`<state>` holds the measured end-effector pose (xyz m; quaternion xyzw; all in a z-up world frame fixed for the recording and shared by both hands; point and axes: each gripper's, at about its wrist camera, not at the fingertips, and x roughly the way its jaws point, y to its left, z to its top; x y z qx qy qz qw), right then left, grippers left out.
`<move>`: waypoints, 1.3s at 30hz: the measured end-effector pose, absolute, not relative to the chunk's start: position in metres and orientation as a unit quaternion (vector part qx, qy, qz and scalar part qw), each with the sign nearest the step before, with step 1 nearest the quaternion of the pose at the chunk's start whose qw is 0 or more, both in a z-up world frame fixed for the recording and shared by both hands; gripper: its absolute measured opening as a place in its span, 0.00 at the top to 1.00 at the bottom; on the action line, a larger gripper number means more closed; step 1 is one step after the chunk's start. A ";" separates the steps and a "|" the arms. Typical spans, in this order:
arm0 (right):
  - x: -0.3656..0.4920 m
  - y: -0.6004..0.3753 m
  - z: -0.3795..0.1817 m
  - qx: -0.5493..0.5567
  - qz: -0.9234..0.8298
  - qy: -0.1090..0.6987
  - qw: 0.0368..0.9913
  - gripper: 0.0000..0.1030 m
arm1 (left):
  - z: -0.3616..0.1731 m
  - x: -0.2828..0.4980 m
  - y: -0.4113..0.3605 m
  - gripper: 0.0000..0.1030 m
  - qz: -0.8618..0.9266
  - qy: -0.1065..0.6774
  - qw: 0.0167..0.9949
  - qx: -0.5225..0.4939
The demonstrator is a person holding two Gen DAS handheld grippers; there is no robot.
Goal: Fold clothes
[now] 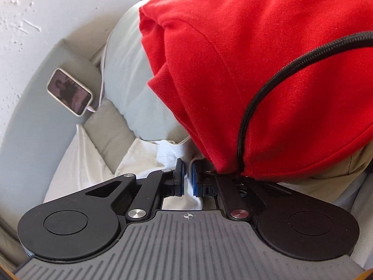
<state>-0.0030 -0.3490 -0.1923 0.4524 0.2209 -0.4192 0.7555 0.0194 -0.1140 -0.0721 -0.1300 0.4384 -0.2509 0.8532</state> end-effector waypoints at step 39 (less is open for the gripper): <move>-0.005 -0.163 -0.136 -0.124 -0.030 0.342 0.931 0.47 | -0.117 0.078 -0.008 0.35 -0.259 0.384 0.827 -0.316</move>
